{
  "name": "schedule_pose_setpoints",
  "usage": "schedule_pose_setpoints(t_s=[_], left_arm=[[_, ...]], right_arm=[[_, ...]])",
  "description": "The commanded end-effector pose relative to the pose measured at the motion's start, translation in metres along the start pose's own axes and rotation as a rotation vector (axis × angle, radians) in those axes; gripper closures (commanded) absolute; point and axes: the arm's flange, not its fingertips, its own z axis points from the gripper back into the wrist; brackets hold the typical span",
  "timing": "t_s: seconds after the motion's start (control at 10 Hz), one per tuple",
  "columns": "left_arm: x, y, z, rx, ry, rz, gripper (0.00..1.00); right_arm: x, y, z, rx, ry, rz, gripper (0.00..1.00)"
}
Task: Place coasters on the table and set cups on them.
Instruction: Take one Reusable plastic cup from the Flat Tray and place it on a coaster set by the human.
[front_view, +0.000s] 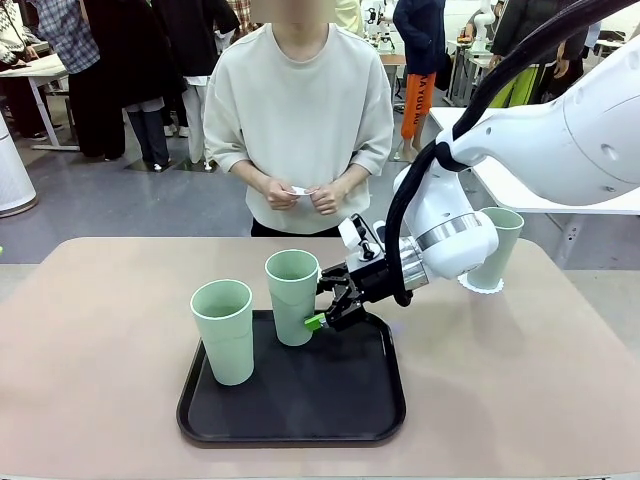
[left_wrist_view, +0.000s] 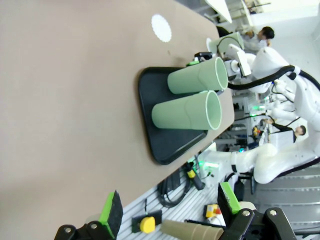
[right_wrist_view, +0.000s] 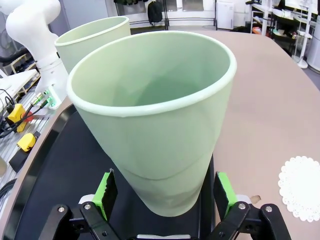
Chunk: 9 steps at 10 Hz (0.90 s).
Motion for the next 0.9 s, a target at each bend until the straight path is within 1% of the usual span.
schedule_pose_setpoints(t_s=[0.0,0.8], left_arm=[[0.000,0.000,0.001,-0.016,-0.005,-0.006,0.00],[0.000,0.000,0.001,-0.016,-0.005,-0.006,0.00]], right_arm=[[0.001,-0.010,-0.012,-0.010,0.003,-0.008,0.00],[0.003,-0.012,-0.031,-0.005,-0.063,0.001,0.00]])
